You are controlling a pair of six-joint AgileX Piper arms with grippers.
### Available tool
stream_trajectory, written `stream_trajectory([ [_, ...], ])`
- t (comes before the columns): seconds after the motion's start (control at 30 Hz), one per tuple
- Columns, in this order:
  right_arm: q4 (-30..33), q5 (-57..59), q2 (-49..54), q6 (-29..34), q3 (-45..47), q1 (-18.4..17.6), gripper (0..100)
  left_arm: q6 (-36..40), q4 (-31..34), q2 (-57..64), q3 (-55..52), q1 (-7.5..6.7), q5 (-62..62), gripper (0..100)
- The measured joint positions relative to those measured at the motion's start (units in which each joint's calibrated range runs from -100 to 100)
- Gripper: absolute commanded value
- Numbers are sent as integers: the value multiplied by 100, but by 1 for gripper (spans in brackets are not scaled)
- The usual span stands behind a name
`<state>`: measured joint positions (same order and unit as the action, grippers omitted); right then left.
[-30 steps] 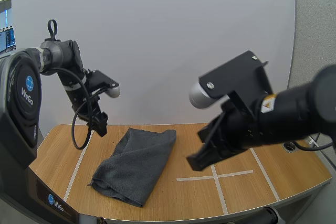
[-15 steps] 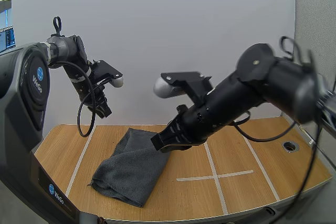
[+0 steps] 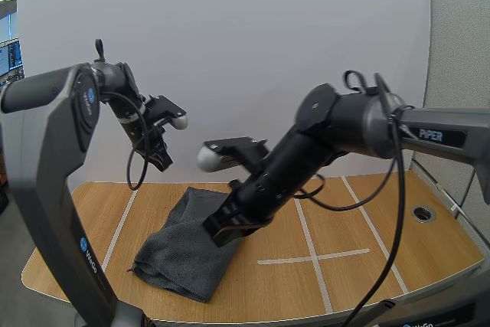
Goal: Fold the towel
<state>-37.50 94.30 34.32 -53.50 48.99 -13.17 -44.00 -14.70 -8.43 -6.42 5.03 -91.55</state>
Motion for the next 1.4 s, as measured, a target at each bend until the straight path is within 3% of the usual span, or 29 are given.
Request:
stream_trajectory([
  [0.07, 60, -282, -116, 43, 0, -179, 0, -9, 0, -134, 64, -38, -26, 0],
  [0.13, 266, -493, -367, 145, 0, -377, 0, -29, 0, -456, 233, -165, -68, 0],
  [0.2, 293, -531, -496, 156, 0, -418, 0, -28, 41, -775, 432, -305, -52, 0],
  [0.33, 332, -682, -681, 186, 0, -434, 0, -40, 41, -1241, 716, -407, -30, 0],
  [0.7, 293, -1446, -1150, 39, 351, -657, 0, -305, -82, -2329, 1230, -406, -344, 0],
  [1.0, 138, -1945, -1663, -193, 407, -798, 0, -672, -649, -2472, 1259, -406, -458, 0],
  [1.4, 115, -2488, -2257, -407, 407, -1018, 0, -750, -772, -2974, 1259, -406, -354, 0],
])
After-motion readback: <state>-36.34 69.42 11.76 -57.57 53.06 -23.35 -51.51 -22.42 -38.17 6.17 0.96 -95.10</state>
